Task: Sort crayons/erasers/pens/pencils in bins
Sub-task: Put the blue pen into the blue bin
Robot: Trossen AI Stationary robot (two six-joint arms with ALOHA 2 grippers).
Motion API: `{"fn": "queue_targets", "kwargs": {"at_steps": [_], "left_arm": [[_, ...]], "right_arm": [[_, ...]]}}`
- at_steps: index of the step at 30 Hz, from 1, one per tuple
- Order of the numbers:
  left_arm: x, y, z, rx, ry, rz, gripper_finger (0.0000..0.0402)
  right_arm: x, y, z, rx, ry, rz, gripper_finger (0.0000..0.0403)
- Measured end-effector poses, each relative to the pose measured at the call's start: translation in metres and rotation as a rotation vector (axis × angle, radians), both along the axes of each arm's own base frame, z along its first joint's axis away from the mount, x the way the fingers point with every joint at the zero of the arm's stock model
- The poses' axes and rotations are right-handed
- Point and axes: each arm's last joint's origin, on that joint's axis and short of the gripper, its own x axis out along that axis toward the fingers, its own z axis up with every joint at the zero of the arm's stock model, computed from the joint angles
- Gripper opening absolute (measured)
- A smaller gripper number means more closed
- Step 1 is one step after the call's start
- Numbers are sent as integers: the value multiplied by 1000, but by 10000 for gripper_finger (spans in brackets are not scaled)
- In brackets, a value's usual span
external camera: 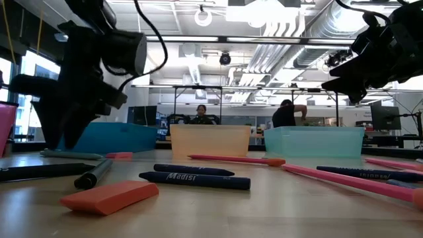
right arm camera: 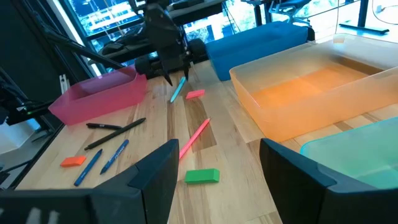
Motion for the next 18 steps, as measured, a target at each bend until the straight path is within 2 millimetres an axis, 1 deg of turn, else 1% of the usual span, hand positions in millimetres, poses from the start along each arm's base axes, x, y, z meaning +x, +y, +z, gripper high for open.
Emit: {"fn": "queue_targets", "kwargs": {"at_steps": [4, 11, 14, 18], "left_arm": [[1, 0, -9, -5, 45, 0, 204], [3, 1, -12, -3, 61, -1, 195], [4, 1, -13, 0, 53, -1, 180], [4, 1, -13, 3, 45, -1, 149]], "right_arm": [[0, 0, -1, 2, 6, 0, 217], [0, 0, -1, 4, 12, 0, 217], [0, 0, -1, 3, 12, 0, 217], [0, 0, -1, 3, 12, 0, 217]]}}
